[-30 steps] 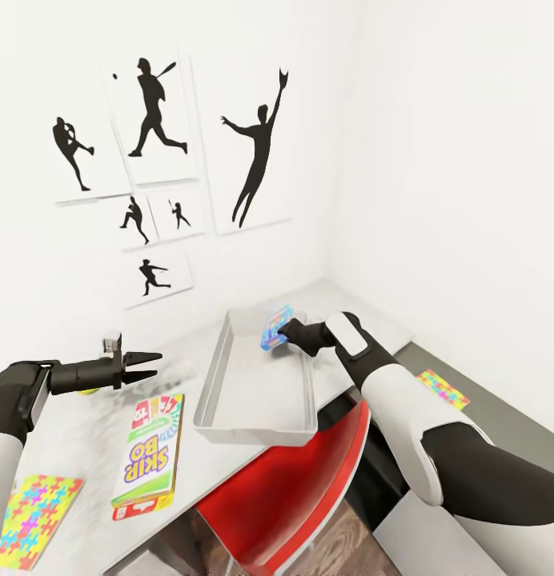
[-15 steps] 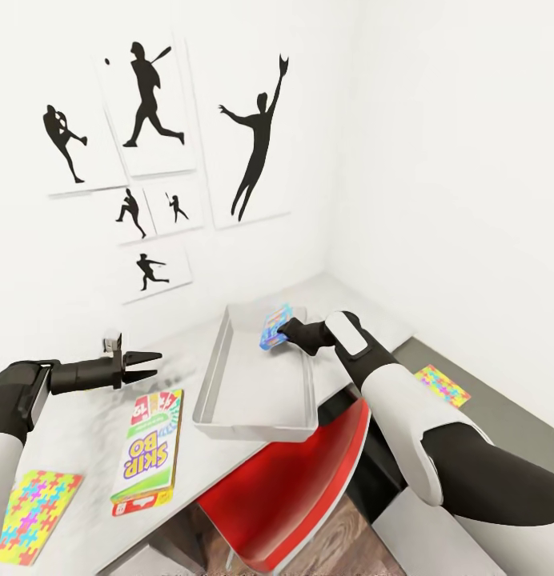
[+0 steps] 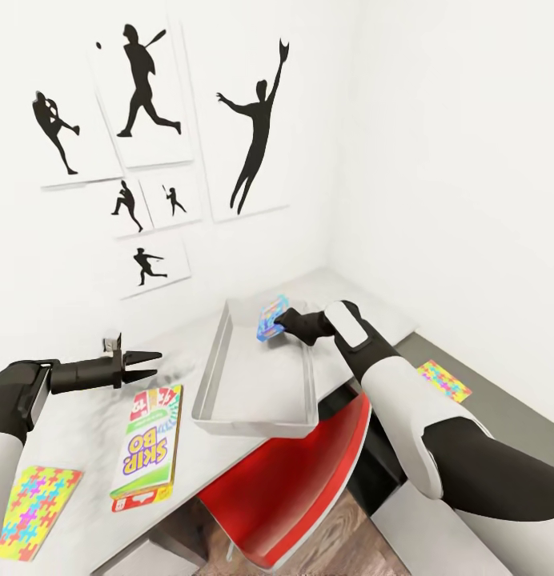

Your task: Put all the toys in the child's room - the three board games (two on the bed and one on the table), the two jigsaw puzzles on the table, and the tennis ball on the table - inside the toy box on the table in the child's room.

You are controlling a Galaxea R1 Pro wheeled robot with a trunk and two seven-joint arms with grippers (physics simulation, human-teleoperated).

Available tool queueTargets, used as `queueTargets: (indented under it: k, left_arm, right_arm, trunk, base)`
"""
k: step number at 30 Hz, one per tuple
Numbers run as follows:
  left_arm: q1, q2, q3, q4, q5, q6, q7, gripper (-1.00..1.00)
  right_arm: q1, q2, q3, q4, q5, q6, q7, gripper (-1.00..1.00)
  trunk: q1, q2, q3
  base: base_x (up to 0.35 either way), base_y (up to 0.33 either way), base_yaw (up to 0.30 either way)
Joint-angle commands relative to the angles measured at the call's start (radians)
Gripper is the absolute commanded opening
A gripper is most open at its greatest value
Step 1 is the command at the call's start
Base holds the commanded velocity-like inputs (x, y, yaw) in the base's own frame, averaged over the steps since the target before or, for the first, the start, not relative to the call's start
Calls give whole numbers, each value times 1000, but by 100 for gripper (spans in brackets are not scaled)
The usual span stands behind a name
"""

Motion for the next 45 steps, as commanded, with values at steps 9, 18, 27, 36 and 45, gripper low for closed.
queueTargets:
  k: [9, 18, 27, 36, 45]
  left_arm:
    - [-2, 0, 3, -1, -9, 11, -10, 100]
    - [-61, 18, 2, -1, -10, 14, -54, 100]
    - [-78, 24, 1, -2, -10, 14, -86, 100]
    - [-84, 26, -1, -2, -11, 14, -87, 100]
    - [-84, 26, -3, -2, -12, 13, -87, 100]
  right_arm:
    - [-2, 0, 8, -8, -9, 2, -10, -100]
    - [-2, 0, 24, -9, -9, 1, -10, -100]
    - [-2, 0, 52, -61, -11, 2, -10, -100]
    - [-2, 0, 59, -67, -13, 1, -10, -100]
    - [-2, 0, 59, -68, -13, 0, -10, -100]
  trunk:
    - [1, -2, -17]
    - [1, -2, -31]
    - [1, -2, -46]
    - [1, -2, -61]
    - [1, -2, -75]
  base:
    - [0, 0, 0]
    - [0, 0, 0]
    - [0, 0, 0]
    - [0, 0, 0]
    - [0, 0, 0]
